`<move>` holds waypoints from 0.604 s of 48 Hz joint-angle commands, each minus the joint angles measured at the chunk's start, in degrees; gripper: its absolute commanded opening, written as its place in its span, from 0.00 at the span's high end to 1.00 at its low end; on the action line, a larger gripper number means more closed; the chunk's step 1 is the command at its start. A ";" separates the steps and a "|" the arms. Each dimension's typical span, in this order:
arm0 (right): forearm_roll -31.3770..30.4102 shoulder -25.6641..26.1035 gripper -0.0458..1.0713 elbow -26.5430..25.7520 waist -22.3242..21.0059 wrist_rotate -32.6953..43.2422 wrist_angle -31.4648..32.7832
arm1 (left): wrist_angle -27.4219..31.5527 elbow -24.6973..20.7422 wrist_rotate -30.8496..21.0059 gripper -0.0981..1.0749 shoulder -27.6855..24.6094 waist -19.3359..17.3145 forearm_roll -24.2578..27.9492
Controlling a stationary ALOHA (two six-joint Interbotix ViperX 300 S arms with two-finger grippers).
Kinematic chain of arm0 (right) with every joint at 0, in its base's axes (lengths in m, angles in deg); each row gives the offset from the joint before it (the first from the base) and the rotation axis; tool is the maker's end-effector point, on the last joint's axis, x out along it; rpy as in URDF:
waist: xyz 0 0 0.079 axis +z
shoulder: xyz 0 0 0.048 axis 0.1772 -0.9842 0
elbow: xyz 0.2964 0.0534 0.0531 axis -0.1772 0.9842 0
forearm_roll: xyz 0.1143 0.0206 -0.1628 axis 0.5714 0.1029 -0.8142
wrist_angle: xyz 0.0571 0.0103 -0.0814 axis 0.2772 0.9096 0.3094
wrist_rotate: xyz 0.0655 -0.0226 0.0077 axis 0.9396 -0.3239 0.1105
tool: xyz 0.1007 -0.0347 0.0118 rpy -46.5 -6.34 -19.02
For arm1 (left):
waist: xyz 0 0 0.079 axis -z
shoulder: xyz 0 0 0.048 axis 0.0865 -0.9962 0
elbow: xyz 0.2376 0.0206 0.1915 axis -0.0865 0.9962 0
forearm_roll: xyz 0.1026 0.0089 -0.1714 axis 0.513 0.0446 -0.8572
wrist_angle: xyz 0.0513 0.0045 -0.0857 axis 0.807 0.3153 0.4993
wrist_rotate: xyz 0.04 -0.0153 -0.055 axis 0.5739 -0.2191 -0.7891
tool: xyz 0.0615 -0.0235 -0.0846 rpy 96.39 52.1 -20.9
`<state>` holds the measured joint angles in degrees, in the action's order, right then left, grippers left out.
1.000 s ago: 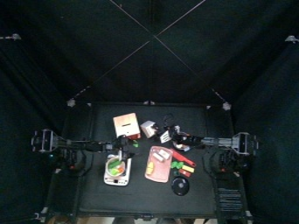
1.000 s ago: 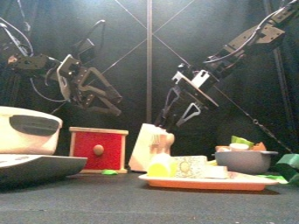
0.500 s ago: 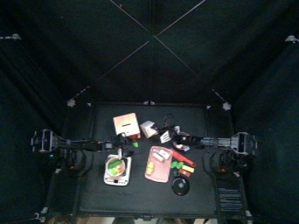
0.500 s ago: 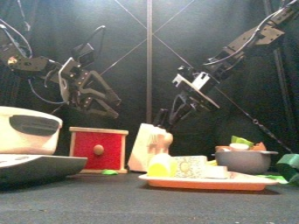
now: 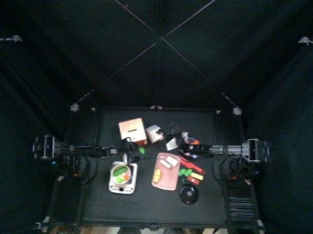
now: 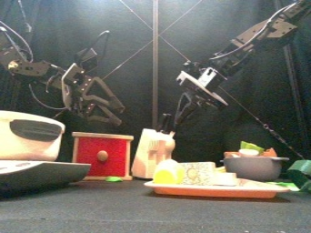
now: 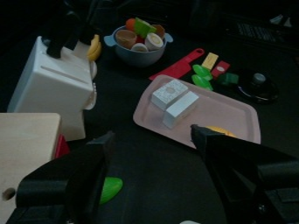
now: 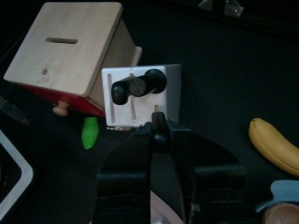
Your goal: Grab pairing knife
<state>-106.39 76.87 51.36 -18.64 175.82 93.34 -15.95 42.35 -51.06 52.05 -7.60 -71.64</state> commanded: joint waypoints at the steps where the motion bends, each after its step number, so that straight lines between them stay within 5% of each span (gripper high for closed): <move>1: -0.09 3.43 0.59 -0.97 0.79 0.00 0.18 | -0.26 -0.70 0.09 0.05 0.62 -0.26 0.09; 29: -0.79 14.94 0.59 5.98 2.29 0.00 0.00 | -0.26 -0.88 0.09 0.05 0.62 -0.97 0.09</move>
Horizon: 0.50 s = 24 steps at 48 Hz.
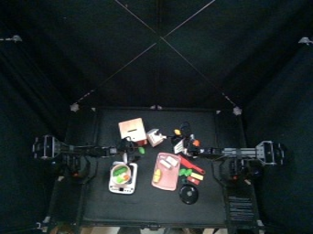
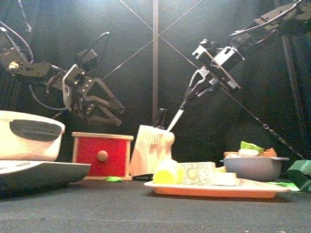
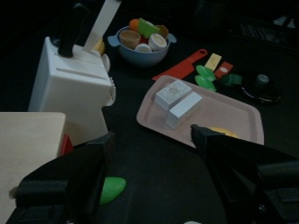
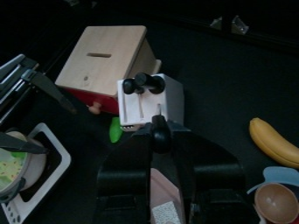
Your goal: Grab pairing knife
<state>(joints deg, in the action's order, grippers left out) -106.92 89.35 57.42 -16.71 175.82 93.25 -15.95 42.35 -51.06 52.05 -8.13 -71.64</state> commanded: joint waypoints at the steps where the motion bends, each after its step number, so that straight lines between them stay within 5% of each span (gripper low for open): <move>1: -0.35 2.72 0.59 0.09 0.26 0.00 0.00 | -0.26 -0.88 0.09 0.05 0.62 -0.44 0.18; 24: -0.53 10.20 0.59 6.15 3.78 0.00 -0.88 | -1.41 -1.76 0.18 0.05 0.70 -1.58 0.26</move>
